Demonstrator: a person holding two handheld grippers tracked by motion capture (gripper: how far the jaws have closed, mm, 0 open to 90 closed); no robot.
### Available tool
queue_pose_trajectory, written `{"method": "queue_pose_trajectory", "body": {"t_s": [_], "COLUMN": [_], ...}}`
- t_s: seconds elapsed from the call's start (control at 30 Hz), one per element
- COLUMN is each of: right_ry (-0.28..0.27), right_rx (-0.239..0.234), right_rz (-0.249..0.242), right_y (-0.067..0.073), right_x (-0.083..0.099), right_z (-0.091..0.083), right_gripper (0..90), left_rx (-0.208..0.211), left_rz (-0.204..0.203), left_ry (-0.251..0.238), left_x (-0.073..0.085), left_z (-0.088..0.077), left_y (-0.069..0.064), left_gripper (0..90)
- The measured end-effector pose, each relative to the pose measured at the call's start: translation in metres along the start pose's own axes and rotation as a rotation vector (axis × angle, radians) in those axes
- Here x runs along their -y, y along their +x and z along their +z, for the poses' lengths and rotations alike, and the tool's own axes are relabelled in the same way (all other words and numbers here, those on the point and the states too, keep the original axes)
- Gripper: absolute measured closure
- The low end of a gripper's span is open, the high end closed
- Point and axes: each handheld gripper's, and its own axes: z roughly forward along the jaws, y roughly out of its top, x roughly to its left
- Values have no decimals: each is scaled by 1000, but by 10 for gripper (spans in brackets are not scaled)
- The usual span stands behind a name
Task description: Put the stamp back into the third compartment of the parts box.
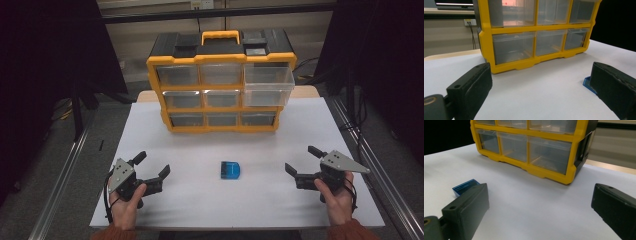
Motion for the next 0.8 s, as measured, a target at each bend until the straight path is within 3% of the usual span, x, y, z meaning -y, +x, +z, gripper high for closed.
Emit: {"method": "queue_pose_trajectory", "body": {"t_s": [0.1,0.13,0.2,0.37,0.43,0.6,0.8], "right_ry": [13,48,62,79,101,109,126], "right_rx": [8,5,-5,-24,-67,-84,-138], "right_rz": [1,0,10,30,37,25,27], "right_y": [0,-1,-2,-4,-2,4,7], "right_x": [1,3,5,5,4,2,2], "right_z": [1,3,4,6,6,8,10], "right_gripper": [16,28,24,26,27,28,26], "left_rx": [5,5,6,-2,-4,3,6], "left_rz": [1,-2,9,-8,-25,-26,-23], "left_ry": [-2,-1,6,19,24,24,19], "left_x": [0,0,-1,0,1,1,0], "left_z": [0,1,1,2,4,0,1], "left_y": [0,0,0,1,2,0,-1], "left_gripper": [46,46,46,47,46,41,41]}}
